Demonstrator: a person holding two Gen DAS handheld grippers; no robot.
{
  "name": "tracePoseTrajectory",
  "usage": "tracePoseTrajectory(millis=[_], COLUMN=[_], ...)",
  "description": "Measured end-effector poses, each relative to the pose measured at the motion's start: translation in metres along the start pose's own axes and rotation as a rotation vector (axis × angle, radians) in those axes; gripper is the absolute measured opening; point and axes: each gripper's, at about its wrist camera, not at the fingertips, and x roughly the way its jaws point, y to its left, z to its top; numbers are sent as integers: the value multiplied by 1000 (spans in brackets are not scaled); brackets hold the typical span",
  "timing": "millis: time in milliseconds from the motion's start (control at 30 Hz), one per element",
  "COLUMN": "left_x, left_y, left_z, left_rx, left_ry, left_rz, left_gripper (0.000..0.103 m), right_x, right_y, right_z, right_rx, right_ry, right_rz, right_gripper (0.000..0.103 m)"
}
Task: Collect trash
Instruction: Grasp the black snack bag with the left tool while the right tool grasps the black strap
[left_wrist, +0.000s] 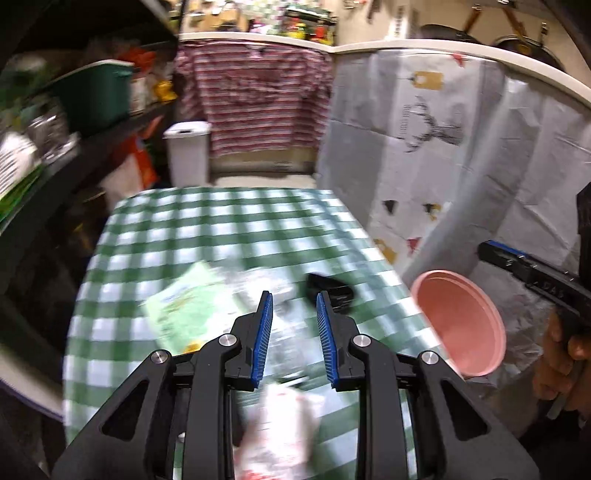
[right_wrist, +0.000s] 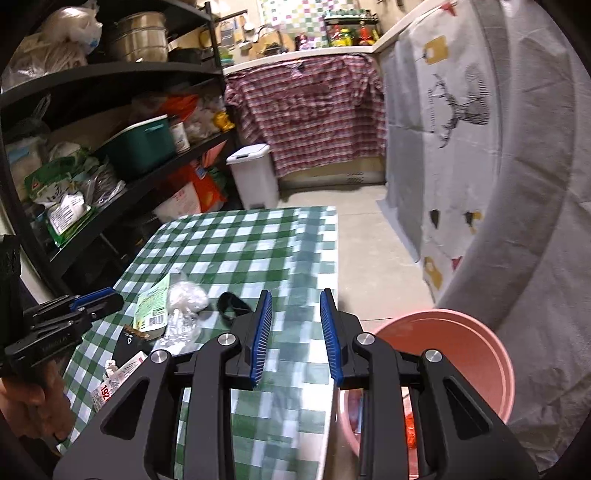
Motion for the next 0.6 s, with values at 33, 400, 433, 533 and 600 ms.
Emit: tracePoseTrajectory(millis=[33,400,433,533,600], left_x=[0,15,18,27,34], left_y=[7,58,60,63,64], left_z=[-3,-32,-34,-40,-43], left_rx=[-5,-55,-55,-58,-65], left_ry=[6,93,108,144,172], left_rz=[16,99,103,105,101], left_gripper=[25,45,47,60,60], right_x=[3,56,61,77,87], right_y=[4,43,45,51,54], right_z=[-1,-9,-11,-13,-14], right_rx=[-4,-105,-116,-144,-157], right_ry=[6,93,102,133,146], right_rz=[6,53,55,61,61], right_gripper=[29,35,38,45,48])
